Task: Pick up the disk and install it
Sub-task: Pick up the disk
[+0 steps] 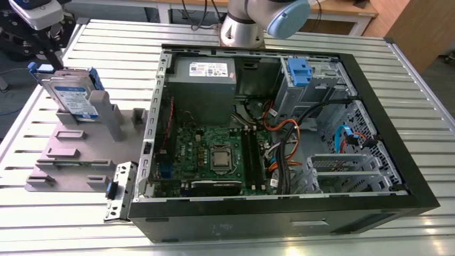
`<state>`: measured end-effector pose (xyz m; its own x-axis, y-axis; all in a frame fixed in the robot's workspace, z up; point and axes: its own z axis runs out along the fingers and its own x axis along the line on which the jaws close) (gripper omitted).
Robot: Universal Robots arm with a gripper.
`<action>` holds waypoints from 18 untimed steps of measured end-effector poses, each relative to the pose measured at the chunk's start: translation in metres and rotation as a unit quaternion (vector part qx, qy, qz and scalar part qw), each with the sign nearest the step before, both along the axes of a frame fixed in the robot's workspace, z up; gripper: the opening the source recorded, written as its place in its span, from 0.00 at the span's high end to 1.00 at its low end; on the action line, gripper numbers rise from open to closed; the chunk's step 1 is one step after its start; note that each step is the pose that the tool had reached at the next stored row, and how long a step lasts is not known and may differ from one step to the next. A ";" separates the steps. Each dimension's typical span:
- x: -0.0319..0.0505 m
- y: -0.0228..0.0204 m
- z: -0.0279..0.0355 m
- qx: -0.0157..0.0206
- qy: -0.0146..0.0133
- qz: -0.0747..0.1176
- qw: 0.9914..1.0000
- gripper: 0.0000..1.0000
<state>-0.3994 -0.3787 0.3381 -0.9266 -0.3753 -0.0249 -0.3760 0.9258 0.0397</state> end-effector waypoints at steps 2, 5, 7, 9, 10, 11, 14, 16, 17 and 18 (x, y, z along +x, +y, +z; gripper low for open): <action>0.0000 0.0000 0.0000 0.000 0.000 0.018 1.000 0.89; 0.0000 0.0000 0.0000 0.000 0.000 0.044 0.999 0.89; 0.0000 0.0000 0.0000 0.000 0.000 0.061 0.998 0.89; 0.0000 0.0000 0.0000 0.000 0.000 0.079 0.997 0.89; 0.0000 0.0000 0.0000 0.000 0.000 0.088 0.996 0.89; 0.0000 0.0000 0.0000 0.000 0.000 0.096 0.995 0.89; 0.0000 0.0000 0.0000 0.000 0.000 0.122 0.993 0.89; 0.0000 0.0000 0.0000 0.000 0.000 0.139 0.990 0.89; 0.0000 0.0000 0.0000 0.000 0.000 0.147 0.989 0.89; 0.0000 0.0000 0.0000 0.000 0.000 0.155 0.988 0.89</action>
